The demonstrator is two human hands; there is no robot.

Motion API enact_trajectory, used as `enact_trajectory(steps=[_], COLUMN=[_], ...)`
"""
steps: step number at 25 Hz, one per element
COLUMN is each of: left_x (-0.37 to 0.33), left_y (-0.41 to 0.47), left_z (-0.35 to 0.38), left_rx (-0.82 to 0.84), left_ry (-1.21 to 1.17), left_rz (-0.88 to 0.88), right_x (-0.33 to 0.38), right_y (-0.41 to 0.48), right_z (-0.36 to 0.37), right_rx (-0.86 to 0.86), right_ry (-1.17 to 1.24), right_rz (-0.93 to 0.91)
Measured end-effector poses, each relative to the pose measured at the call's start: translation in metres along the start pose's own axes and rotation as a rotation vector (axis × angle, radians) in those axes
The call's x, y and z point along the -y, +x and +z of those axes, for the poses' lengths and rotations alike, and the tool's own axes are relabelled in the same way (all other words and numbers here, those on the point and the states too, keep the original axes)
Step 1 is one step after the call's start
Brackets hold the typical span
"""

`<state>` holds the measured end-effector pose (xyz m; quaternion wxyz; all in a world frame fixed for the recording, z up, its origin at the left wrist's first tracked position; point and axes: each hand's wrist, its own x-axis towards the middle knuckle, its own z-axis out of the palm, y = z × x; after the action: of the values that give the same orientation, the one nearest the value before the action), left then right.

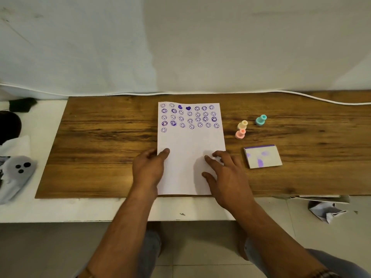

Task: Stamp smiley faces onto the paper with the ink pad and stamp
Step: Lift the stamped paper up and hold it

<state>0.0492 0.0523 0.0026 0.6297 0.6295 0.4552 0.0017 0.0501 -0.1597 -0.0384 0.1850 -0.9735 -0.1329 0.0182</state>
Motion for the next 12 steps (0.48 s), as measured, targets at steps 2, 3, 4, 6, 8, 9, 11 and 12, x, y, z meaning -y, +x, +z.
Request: enact_trajectory(steps=[2,3,4,6,8,9,11,12], left_x=[0.003,0.004,0.005,0.004,0.002,-0.001,-0.004,-0.005], left_y=[0.001,-0.001,-0.001,0.0,0.003,0.003,0.005,0.006], left_z=[-0.005,-0.005,-0.005,-0.006,-0.006,-0.007,-0.007,-0.008], left_rx=[-0.043,-0.058,-0.073,-0.077,-0.041,-0.025,0.001,0.02], left_ry=[0.199,0.329,0.427,0.45,0.297,0.212,0.085,0.039], left_rz=[0.093,0.16,0.213,0.274,0.272,0.248,0.21,0.195], right_x=[-0.001,-0.001,-0.001,-0.001,-0.003,-0.005,-0.009,-0.012], right_y=[0.0,-0.001,0.0,0.003,0.011,0.016,0.024,0.027], right_z=[0.001,0.0,-0.002,-0.006,-0.013,-0.018,-0.028,-0.033], right_rx=[0.007,0.015,0.018,0.005,-0.031,-0.048,-0.063,-0.062], right_ry=[0.017,0.038,0.07,0.149,0.253,0.331,0.526,0.629], right_rz=[-0.009,-0.003,0.013,0.082,0.19,0.254,0.377,0.436])
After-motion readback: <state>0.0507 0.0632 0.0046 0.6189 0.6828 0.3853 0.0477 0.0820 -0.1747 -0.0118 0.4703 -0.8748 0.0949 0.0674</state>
